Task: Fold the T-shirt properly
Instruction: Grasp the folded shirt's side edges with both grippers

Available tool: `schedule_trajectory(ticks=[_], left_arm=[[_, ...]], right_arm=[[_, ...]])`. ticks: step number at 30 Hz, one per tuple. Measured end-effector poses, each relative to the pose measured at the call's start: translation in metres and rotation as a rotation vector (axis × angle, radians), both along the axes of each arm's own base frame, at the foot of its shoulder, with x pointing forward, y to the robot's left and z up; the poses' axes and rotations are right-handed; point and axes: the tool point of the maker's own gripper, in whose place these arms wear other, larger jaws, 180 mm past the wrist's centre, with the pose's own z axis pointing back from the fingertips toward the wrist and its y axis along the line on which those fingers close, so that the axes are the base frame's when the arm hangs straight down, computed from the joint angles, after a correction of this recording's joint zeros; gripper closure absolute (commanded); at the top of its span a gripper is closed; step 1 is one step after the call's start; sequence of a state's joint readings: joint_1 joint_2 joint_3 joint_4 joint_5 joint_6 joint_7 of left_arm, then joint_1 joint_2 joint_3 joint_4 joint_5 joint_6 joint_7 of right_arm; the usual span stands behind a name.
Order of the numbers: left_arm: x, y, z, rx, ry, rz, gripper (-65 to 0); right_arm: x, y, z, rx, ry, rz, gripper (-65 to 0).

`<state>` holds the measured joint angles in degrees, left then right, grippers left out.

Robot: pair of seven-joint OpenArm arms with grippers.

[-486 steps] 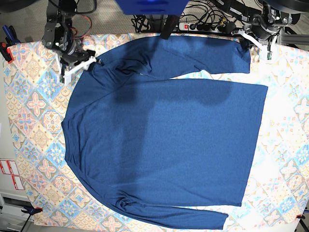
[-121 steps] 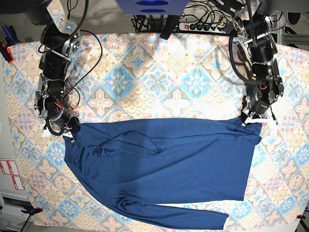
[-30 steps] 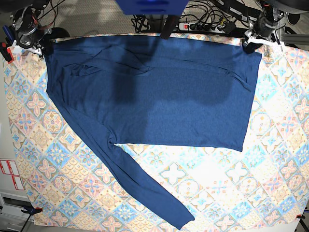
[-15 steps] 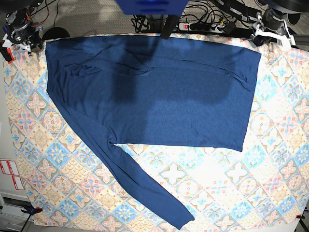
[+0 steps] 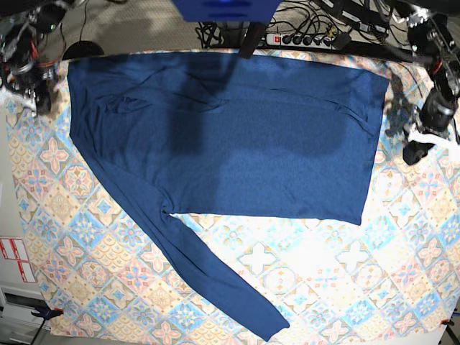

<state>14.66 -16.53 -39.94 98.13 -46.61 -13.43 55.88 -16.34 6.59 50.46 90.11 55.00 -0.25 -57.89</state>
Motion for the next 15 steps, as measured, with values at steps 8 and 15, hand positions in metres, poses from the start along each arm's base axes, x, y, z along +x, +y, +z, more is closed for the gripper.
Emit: schedule_trajectory(ticks=[8,15], left_arm=[[0.058,0.021,-0.032,-0.044,0.054,0.086,-15.3],[0.1,0.01,-0.061,-0.012,0.116,0.043,-31.3]], right_arm=[[0.08,0.055,0.012,0.007,-0.038,0.267,-13.5],[0.115,0.084,0.015,-0.077,-0.008,0.417,-21.5]])
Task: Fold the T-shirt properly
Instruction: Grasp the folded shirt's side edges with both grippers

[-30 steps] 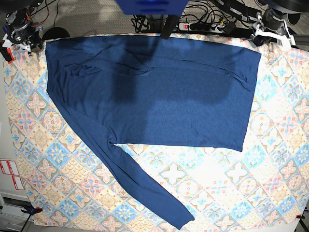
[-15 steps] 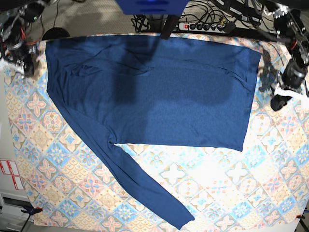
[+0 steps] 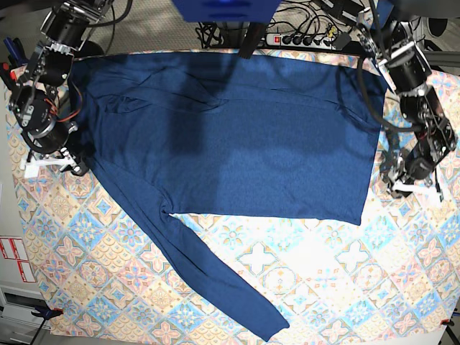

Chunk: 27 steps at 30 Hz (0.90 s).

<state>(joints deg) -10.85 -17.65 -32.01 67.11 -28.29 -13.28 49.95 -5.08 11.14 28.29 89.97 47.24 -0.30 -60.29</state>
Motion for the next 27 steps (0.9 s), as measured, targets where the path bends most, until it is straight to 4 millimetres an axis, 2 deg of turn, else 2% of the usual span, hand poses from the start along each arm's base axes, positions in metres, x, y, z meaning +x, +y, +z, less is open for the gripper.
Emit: schedule_trajectory(ticks=[3,4,6,11,16,21,24,25,27], left_arm=[[0.025,-0.011,0.001,-0.001,-0.031,-0.026,-40.3],[0.031,-0.017,-0.001,-0.003,-0.033,-0.038,-41.4],[0.042,-0.027,-0.008,-0.017,-0.024,-0.056,-41.7],[0.062,-0.037,-0.026,0.001,-0.002,-0.066,-40.9],[0.061,-0.056,-0.057,-0.012,0.05,-0.085,-40.9],[0.066,-0.069,-0.061,-0.006,0.049,-0.109,-40.8],[0.066,-0.081,-0.064,-0.001,0.051,-0.143,-35.1],[0.063,-0.084,-0.067,0.004,0.053,-0.155,-31.3],[0.06,-0.089,-0.071,0.022,0.052,-0.178,-19.7]], right_arm=[[0.006,0.003,-0.001,-0.043,0.018,0.023,-21.4],[0.009,0.005,0.0,-0.048,0.015,0.032,-21.4],[0.014,0.008,0.004,-0.043,-0.001,0.038,-21.4],[0.016,0.006,0.005,-0.049,-0.005,0.033,-21.4],[0.015,0.006,0.005,-0.049,-0.002,0.031,-21.4],[0.015,0.005,0.005,-0.049,-0.002,0.028,-21.4],[0.016,0.006,0.006,-0.047,-0.01,0.03,-21.4],[0.016,0.005,0.006,-0.048,-0.009,0.029,-21.4],[0.017,0.005,0.006,-0.05,-0.01,0.029,-21.4]])
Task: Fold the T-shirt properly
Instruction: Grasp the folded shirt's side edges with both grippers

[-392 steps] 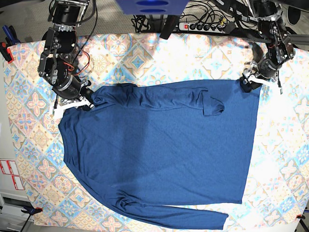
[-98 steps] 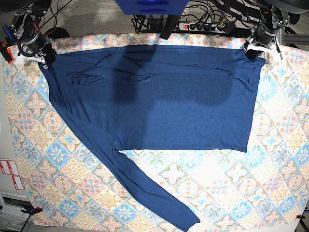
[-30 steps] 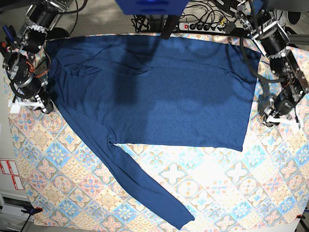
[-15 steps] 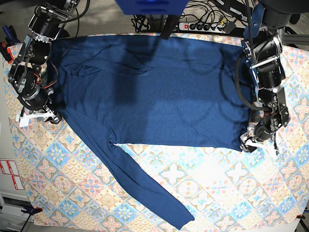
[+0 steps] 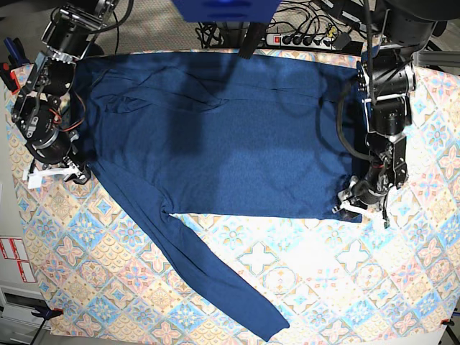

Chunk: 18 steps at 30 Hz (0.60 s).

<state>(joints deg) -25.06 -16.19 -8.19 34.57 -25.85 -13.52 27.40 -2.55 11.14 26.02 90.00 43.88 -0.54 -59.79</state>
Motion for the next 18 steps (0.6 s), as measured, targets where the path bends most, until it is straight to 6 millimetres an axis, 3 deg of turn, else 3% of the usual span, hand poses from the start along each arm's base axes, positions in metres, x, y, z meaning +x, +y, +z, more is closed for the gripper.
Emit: schedule_trajectory(ticks=[2,4,11,18], left_arm=[[-0.007,-0.005,-0.007,-0.006,0.014,-0.011,-6.5],[-0.012,-0.006,-0.007,-0.005,0.011,-0.018,0.0],[-0.041,-0.013,0.004,0.067,-0.022,-0.109,0.0],[-0.06,0.004,0.014,0.133,-0.036,-0.131,0.0]], right_arm=[[0.0,0.0,0.0,0.0,-0.002,-0.001,-21.4],[0.0,0.0,0.0,-0.001,-0.001,-0.001,-21.4],[0.014,-0.006,0.003,-0.006,0.001,0.012,-22.4],[0.048,-0.011,0.004,-0.087,0.053,0.128,-33.6]])
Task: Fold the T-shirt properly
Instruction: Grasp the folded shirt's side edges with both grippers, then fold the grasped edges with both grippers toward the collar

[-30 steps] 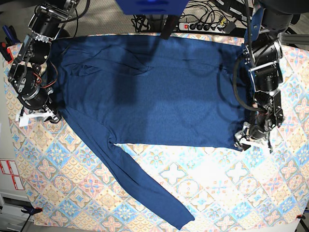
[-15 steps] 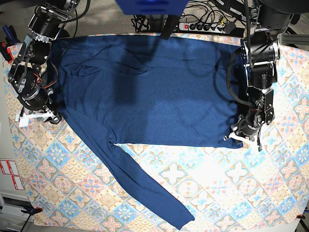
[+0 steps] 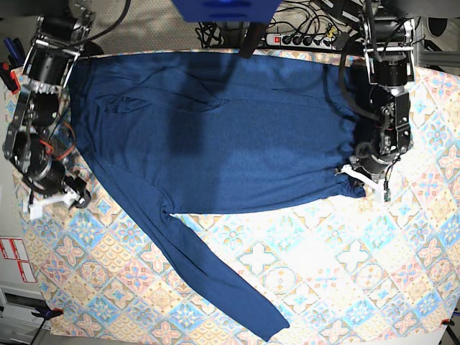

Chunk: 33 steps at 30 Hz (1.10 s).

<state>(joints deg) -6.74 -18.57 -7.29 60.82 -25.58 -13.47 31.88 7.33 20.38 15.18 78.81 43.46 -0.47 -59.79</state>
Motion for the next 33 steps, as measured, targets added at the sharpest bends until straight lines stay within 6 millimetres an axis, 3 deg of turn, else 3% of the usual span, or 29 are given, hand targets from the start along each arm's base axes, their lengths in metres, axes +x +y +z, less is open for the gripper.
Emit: schedule_trajectory(ticks=[7,10,15,18,26,30,33], left_arm=[[-0.012,-0.009,0.012,0.018,-0.038,-0.039,0.0],[-0.011,-0.01,0.018,0.026,-0.055,-0.047,0.0],[-0.017,-0.013,0.02,0.031,-0.061,-0.061,0.0],[-0.019,-0.012,0.019,0.033,-0.055,-0.06,0.0],[-0.031,0.012,0.016,0.022,-0.01,0.017,0.0],[-0.025,0.005,0.023,-0.067,-0.046,0.041,0.0],[-0.026,0.006,0.023,-0.074,-0.044,0.049,0.0]], right_arm=[[0.023,0.036,-0.028,-0.089,0.146,0.218,-34.3],[0.033,0.049,-0.043,-0.227,0.175,0.318,-34.3],[0.029,0.04,-0.071,-0.566,0.242,0.481,-34.3],[0.026,0.031,-0.081,-0.653,0.251,0.497,-34.3],[0.023,0.048,-0.1,-0.606,0.22,0.627,-34.3],[0.023,0.042,-0.106,-0.598,0.199,0.606,-33.8],[0.022,0.041,-0.11,-0.562,0.202,0.598,-23.6]])
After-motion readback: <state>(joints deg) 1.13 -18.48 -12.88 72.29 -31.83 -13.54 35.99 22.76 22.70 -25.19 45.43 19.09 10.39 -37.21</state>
